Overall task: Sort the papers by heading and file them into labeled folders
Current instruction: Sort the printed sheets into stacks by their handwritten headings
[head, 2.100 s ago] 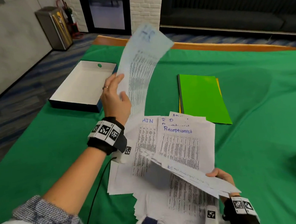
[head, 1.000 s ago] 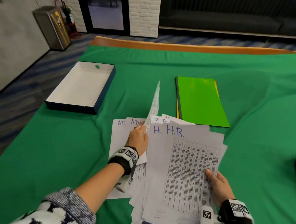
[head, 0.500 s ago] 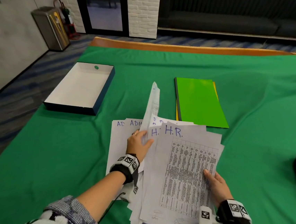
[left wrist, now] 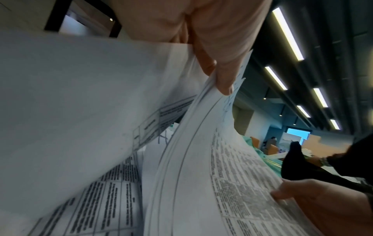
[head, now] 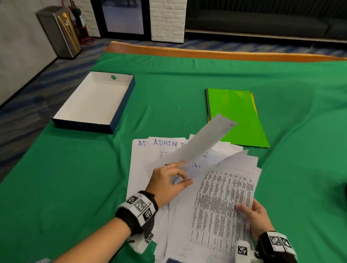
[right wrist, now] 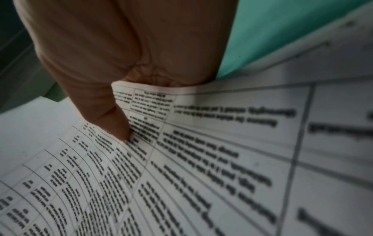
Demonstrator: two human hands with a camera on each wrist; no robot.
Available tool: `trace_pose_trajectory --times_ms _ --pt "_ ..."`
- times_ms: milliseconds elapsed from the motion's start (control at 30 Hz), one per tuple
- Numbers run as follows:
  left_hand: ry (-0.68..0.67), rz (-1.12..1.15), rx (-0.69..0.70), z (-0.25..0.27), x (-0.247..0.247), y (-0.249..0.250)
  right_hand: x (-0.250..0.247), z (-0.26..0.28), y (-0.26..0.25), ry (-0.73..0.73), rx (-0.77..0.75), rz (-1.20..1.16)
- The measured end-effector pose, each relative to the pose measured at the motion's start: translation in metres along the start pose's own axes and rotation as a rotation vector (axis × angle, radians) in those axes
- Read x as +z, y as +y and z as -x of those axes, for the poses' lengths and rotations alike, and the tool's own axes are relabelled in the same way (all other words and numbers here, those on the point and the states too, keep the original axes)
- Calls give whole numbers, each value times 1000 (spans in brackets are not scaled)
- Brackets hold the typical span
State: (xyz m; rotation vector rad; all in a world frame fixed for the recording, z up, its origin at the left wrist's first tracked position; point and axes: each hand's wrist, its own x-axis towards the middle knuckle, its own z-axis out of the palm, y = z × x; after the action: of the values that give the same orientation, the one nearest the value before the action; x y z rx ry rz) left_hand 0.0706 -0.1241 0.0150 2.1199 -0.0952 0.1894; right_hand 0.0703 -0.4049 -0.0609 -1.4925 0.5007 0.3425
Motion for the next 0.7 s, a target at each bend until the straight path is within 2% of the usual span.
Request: trace_pose_trajectory --times_ms 67,167,233,267,367,467,533,600,700 --pt "-45 15 25 3 -1 2 1 0 0 0 -13 8" --pt "-141 25 153 5 1 12 1 -2 0 6 -15 0" --pt "-243 20 185 6 5 24 0 -5 2 24 -2 -20" --pt "-309 8 158 6 7 27 0 -5 2 29 4 -27" --pt "-512 -53 -44 6 13 18 0 -6 4 40 10 -22" --pt "-566 -8 -211 3 13 3 -2 -5 5 50 11 -1" --pt "-538 155 -306 0 12 -1 -3 -6 6 51 21 -1" --pt "-445 376 -427 -4 16 -9 -2 -5 4 59 41 -19" --pt "-391 497 -464 -5 15 -2 -1 -9 4 64 66 -25"
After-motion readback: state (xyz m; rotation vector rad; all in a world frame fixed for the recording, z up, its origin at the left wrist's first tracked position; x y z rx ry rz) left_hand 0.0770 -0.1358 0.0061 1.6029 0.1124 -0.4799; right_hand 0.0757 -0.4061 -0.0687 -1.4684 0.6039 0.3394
